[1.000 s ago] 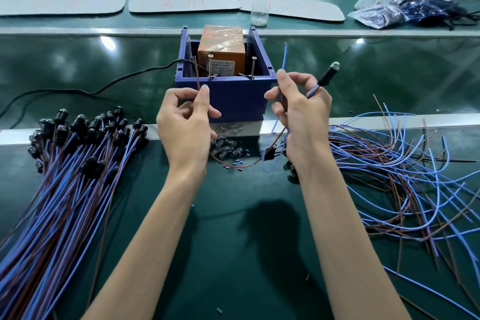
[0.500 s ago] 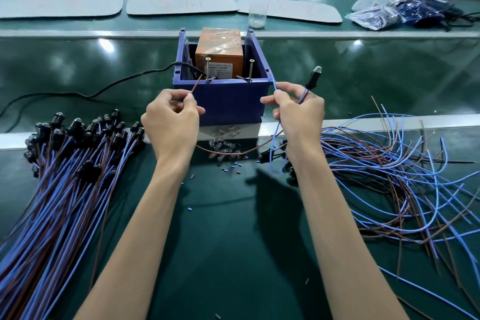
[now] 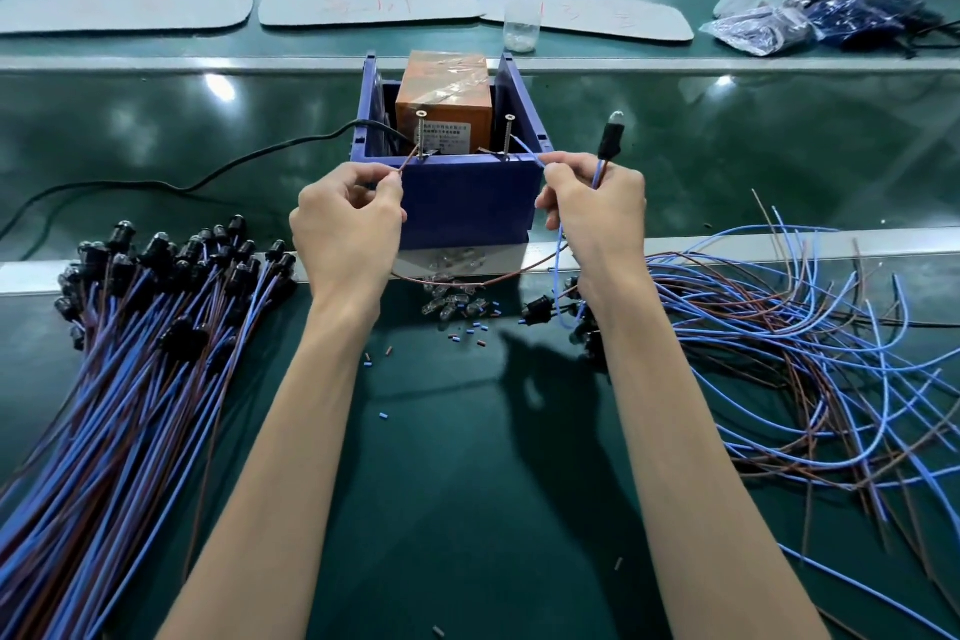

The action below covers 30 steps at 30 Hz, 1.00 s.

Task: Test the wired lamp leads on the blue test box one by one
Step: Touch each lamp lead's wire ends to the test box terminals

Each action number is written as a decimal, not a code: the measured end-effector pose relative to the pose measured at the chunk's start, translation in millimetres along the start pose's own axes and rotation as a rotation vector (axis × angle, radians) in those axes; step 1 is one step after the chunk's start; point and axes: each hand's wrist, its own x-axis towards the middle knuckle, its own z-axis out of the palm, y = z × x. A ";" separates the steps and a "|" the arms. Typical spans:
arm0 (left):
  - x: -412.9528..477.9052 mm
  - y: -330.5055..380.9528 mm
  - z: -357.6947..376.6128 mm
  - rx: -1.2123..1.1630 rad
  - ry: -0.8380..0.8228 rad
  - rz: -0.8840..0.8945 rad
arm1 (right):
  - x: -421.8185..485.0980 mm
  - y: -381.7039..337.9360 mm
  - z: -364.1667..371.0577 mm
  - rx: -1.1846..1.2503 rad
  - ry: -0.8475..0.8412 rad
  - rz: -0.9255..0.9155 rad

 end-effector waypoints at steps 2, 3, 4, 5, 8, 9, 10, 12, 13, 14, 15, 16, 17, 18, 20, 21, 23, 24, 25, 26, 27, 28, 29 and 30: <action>-0.7 0.0 -0.4 -0.005 -0.005 -0.004 | 1.4 0.9 -0.3 0.032 -0.011 0.008; -0.5 0.1 -1.1 -0.005 -0.010 -0.008 | 2.3 1.1 -0.8 0.044 -0.017 0.011; -0.4 -0.1 -2.0 -0.005 -0.017 -0.011 | 2.9 2.0 -0.9 0.053 -0.021 0.014; 0.3 -0.1 -3.2 -0.008 -0.023 -0.011 | 3.7 2.8 -1.0 0.061 -0.024 0.018; 1.6 -0.2 -5.7 -0.006 -0.040 -0.004 | 5.1 4.5 -1.0 0.077 -0.026 0.028; 2.0 -0.2 -6.2 -0.005 -0.046 -0.002 | 5.3 4.5 -0.9 0.082 -0.027 0.030; 2.3 -0.5 -6.6 -0.006 -0.050 -0.001 | 5.4 4.8 -0.9 0.085 -0.029 0.033; 2.7 -1.0 -6.9 -0.011 -0.050 0.001 | 5.4 5.4 -0.2 0.082 -0.020 0.037; 3.2 -1.3 -7.1 -0.016 -0.048 0.001 | 5.2 5.6 0.3 0.078 -0.006 0.040; 3.6 -1.5 -7.2 -0.019 -0.044 -0.001 | 5.0 6.1 0.9 0.073 0.013 0.043; 4.0 -1.7 -7.4 -0.023 -0.041 -0.002 | 5.1 6.5 1.5 0.069 0.029 0.044; 4.0 -1.9 -7.4 -0.027 -0.039 -0.003 | 4.9 6.7 2.1 0.065 0.038 0.045; 4.0 -2.1 -7.5 -0.030 -0.038 -0.003 | 4.9 6.8 3.1 0.062 0.037 0.045; 4.0 -2.2 -7.5 -0.031 -0.038 -0.002 | 4.8 6.7 4.1 0.059 0.028 0.043; 3.8 -2.7 -7.1 -0.031 -0.040 0.000 | 4.3 6.9 6.3 0.058 -0.002 0.038; 3.9 -2.7 -7.1 -0.031 -0.040 0.000 | 4.1 7.0 7.2 0.063 -0.015 0.036; 4.4 -3.1 -7.5 -0.033 -0.042 0.001 | 3.6 7.2 8.2 0.076 -0.030 0.035; 4.7 -3.2 -7.8 -0.033 -0.042 0.001 | 3.6 7.0 7.9 0.077 -0.032 0.033; 4.6 -3.3 -7.7 -0.032 -0.042 0.002 | 3.7 6.8 7.0 0.076 -0.031 0.030; 4.3 -3.3 -7.6 -0.030 -0.043 0.003 | 3.9 6.4 6.1 0.076 -0.031 0.026; 4.2 -3.2 -7.5 -0.029 -0.044 0.003 | 4.2 6.0 5.3 0.078 -0.032 0.023; 4.1 -3.3 -7.3 -0.030 -0.045 0.003 | 4.3 5.7 4.8 0.079 -0.034 0.021; 3.9 -3.3 -7.0 -0.028 -0.045 0.003 | 4.2 5.7 4.6 0.079 -0.037 0.021; 3.9 -3.1 -7.0 -0.025 -0.043 0.004 | 3.9 5.5 4.6 0.078 -0.041 0.020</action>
